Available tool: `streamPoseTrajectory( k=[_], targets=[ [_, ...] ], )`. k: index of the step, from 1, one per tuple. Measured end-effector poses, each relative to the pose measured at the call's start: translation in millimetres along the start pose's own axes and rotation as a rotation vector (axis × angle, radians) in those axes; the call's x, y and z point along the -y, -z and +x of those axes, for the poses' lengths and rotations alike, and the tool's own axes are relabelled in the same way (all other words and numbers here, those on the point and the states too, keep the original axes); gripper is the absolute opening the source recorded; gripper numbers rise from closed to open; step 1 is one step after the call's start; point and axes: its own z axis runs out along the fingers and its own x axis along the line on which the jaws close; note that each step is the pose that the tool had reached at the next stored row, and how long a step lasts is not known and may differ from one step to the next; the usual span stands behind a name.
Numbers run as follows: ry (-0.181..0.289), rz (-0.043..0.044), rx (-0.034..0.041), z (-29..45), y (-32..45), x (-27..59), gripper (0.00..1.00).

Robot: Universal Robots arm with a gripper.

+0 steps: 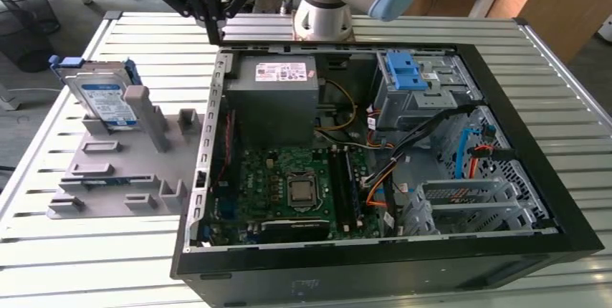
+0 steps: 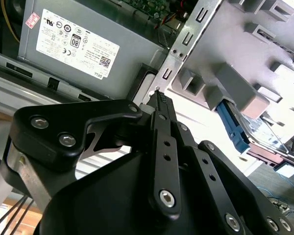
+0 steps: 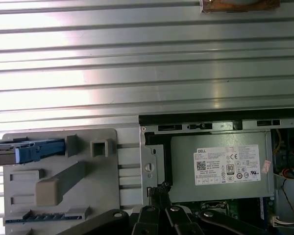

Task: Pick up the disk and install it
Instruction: 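Reach for the disk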

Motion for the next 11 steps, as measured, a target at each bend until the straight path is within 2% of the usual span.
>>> streamPoseTrajectory(
  k=[7,11],
  targets=[
    [0.000,0.0000,0.0000,0.4,0.0,0.0,0.11],
    [0.000,0.0001,-0.0001,3.0,0.0,0.0,0.11]
  ],
)
